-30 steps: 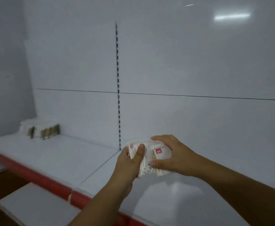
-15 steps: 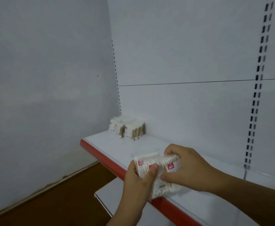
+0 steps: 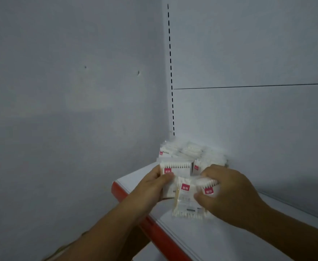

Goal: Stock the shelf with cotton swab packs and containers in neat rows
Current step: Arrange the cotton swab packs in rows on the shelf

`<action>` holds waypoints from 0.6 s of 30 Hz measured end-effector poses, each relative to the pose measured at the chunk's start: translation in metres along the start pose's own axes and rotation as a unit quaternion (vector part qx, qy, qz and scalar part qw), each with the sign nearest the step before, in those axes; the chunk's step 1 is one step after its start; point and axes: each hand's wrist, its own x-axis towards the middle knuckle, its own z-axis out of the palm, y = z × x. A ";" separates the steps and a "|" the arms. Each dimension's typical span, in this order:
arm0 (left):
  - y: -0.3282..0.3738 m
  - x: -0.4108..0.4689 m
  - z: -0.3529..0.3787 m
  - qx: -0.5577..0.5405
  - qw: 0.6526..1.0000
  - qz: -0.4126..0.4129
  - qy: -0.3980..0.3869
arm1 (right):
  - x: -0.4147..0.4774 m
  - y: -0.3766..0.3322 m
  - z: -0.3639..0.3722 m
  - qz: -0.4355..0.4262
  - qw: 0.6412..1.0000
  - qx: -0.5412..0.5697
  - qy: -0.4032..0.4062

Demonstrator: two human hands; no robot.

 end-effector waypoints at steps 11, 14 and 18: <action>-0.028 0.173 -0.123 0.175 0.975 0.086 -0.103 | 0.087 0.003 0.096 0.137 0.949 -0.280 0.046; -0.037 0.196 -0.122 0.217 0.961 0.126 -0.118 | 0.091 0.004 0.112 0.163 0.934 -0.309 0.079; -0.047 0.204 -0.120 0.247 0.945 0.182 -0.111 | 0.087 0.001 0.120 0.209 0.913 -0.341 0.073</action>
